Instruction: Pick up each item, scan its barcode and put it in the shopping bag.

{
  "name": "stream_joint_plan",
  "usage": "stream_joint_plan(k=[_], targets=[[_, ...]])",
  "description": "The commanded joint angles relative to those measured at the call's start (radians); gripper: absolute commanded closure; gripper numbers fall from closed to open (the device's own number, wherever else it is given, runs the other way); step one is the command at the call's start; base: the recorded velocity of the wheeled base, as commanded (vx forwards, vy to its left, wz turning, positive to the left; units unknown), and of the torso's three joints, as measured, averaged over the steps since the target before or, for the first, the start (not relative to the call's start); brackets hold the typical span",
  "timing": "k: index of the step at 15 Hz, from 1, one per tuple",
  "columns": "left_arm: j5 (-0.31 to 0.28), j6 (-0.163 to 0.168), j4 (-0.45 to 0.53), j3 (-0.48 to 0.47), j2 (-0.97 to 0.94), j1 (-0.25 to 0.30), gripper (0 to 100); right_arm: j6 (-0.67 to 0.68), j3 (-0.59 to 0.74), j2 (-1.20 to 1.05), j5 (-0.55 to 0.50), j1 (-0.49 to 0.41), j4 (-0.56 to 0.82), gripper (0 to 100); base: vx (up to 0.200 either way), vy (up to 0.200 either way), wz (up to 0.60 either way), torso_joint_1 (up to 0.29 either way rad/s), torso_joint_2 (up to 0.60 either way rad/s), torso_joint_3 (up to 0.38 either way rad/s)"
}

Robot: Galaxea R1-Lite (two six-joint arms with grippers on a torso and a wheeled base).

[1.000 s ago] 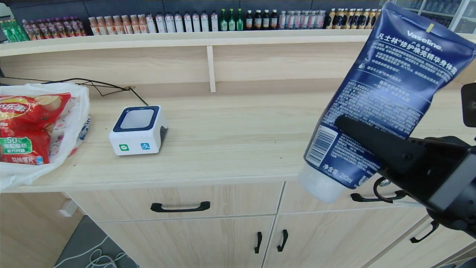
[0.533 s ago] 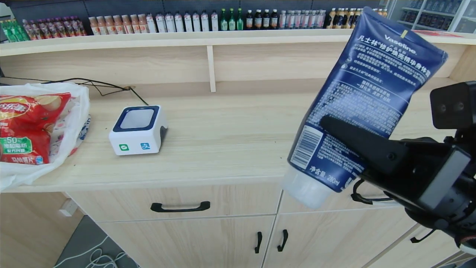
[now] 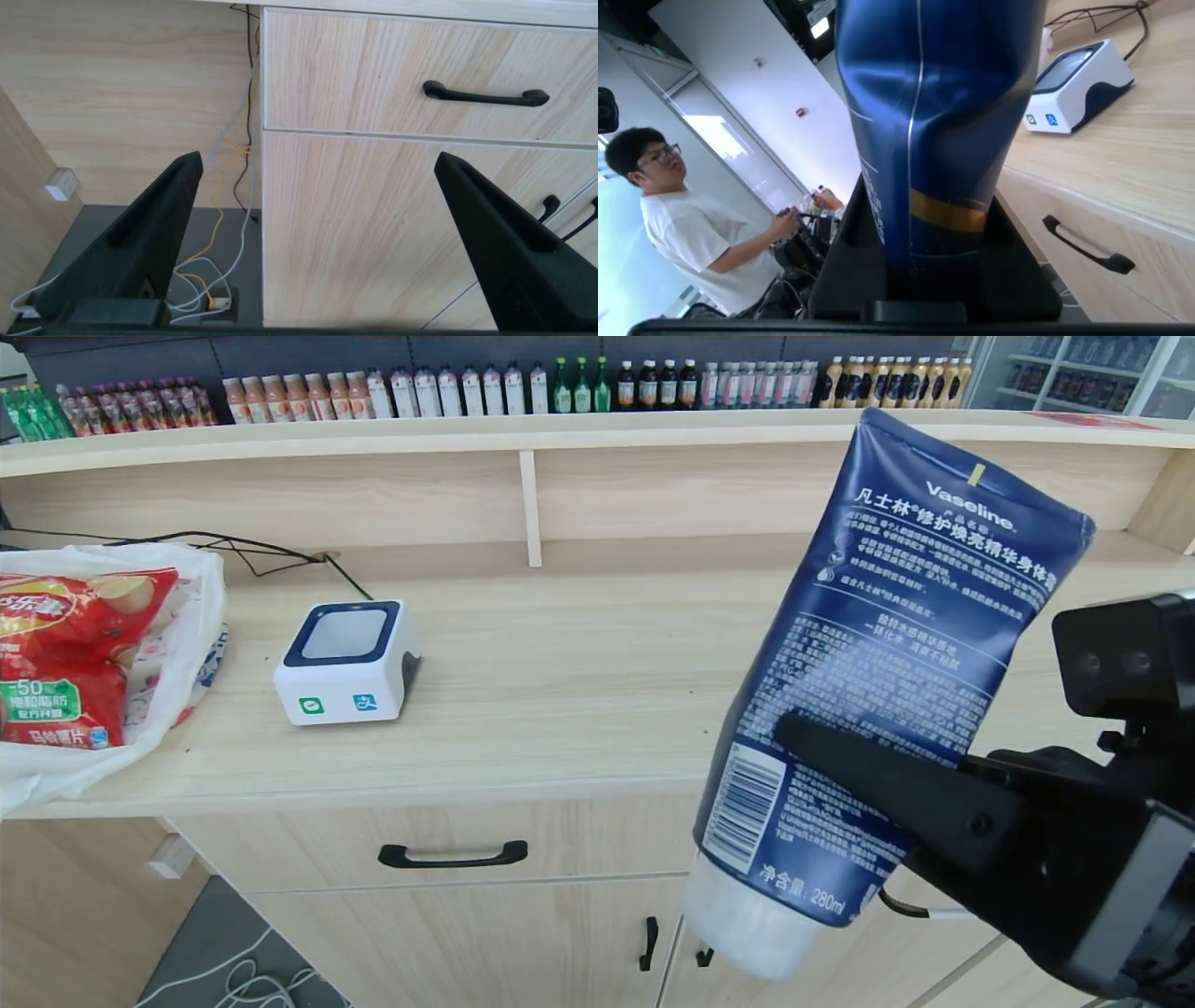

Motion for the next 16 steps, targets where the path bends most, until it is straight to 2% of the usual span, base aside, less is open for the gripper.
stream_joint_plan(k=[1,16], targets=[[0.000,0.000,0.001,0.000,0.000,0.000,0,0.000,0.025,-0.018,0.001,0.002,0.000,100,0.000,0.000,0.00,0.000,0.00,0.000],[0.000,0.000,0.001,0.000,0.000,0.000,0,-0.008,0.065,-0.042,-0.002,0.011,0.000,100,0.000,0.000,0.00,0.000,0.00,0.000]])
